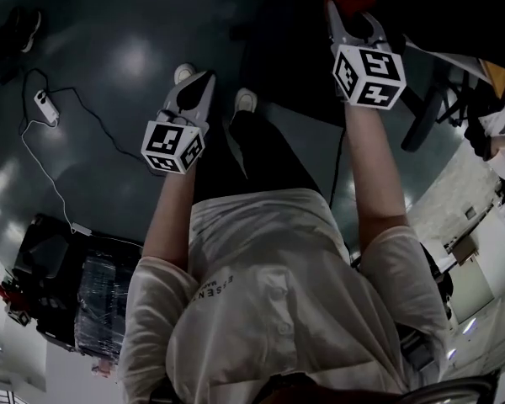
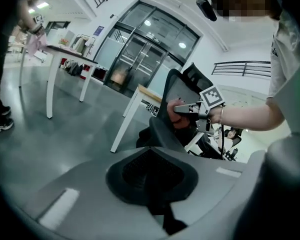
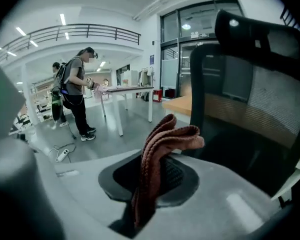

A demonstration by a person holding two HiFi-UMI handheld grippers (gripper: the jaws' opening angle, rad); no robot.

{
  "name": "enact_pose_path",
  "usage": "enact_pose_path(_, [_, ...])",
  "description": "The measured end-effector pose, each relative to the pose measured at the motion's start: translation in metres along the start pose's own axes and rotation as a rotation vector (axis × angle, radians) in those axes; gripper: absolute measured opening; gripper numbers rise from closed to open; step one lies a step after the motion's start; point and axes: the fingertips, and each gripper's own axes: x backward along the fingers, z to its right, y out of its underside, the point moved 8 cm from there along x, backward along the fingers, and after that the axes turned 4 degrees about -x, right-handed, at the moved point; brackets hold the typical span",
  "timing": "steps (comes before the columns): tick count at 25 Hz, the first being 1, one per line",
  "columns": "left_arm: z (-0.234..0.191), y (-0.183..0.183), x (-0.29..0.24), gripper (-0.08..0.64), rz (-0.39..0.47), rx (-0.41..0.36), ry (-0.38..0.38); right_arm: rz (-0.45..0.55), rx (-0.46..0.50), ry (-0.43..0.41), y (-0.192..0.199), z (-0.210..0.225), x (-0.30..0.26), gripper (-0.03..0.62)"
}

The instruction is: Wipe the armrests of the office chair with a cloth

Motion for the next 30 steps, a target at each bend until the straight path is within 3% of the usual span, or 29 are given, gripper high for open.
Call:
enact_pose_path(4, [-0.01, -0.015, -0.012, 0.017, -0.044, -0.027, 0.05, -0.079, 0.004, -0.002, 0.006, 0.011, -0.031, 0.046])
enact_pose_path(16, [-0.057, -0.027, -0.018, 0.017, -0.128, -0.017, 0.188, -0.305, 0.102, -0.049, -0.003, -0.029, -0.098, 0.046])
enact_pose_path(22, [-0.083, -0.038, -0.013, 0.017, -0.137, -0.027, 0.231, -0.336, 0.135, -0.059, -0.013, -0.064, -0.108, 0.046])
enact_pose_path(30, [-0.101, -0.056, -0.008, 0.017, -0.12, -0.066, 0.292, -0.368, 0.101, -0.091, -0.016, -0.1, -0.112, 0.046])
